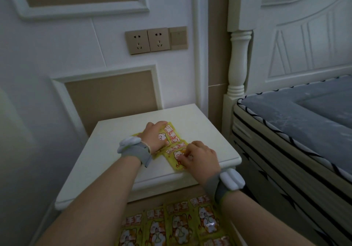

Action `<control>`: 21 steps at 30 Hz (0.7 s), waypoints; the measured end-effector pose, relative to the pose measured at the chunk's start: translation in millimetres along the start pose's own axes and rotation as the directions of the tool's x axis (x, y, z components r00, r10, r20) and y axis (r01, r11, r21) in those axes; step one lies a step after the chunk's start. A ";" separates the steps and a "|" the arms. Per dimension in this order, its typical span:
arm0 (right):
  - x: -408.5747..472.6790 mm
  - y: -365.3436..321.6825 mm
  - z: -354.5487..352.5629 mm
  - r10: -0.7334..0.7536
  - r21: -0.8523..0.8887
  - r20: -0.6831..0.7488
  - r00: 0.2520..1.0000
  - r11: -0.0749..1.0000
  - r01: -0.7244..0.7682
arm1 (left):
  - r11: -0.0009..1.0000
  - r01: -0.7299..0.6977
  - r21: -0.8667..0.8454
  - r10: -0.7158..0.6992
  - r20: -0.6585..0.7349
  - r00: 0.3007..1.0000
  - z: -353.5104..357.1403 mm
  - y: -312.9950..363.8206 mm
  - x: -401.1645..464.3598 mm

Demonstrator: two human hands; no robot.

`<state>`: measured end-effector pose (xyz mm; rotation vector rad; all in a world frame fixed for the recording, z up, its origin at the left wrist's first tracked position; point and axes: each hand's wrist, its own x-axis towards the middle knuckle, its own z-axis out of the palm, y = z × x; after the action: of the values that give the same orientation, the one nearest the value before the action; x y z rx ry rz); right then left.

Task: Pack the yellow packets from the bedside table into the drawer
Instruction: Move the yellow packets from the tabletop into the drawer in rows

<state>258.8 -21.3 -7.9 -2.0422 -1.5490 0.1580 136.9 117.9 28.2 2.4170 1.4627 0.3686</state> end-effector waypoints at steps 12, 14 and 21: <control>2.3 -3.8 -24.6 0.153 0.370 0.194 0.969 0.903 -0.217 | 0.716 0.079 -0.693 -0.272 -0.173 0.946 -33.3 -32.0 -108.6; -1.3 -5.4 -28.8 0.142 0.420 0.193 0.971 0.882 -0.212 | 0.639 0.081 -0.765 -0.313 -0.162 0.936 -34.8 -37.2 -130.1; -30.8 -23.9 -24.4 0.144 0.599 0.214 0.966 0.762 -0.246 | 0.561 0.072 -0.824 -0.321 -0.137 0.937 -14.9 -51.9 -188.5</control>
<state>238.7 -54.3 17.1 -1.6615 -1.1409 0.8209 4.1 -25.2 9.9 1.4607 1.2328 1.0891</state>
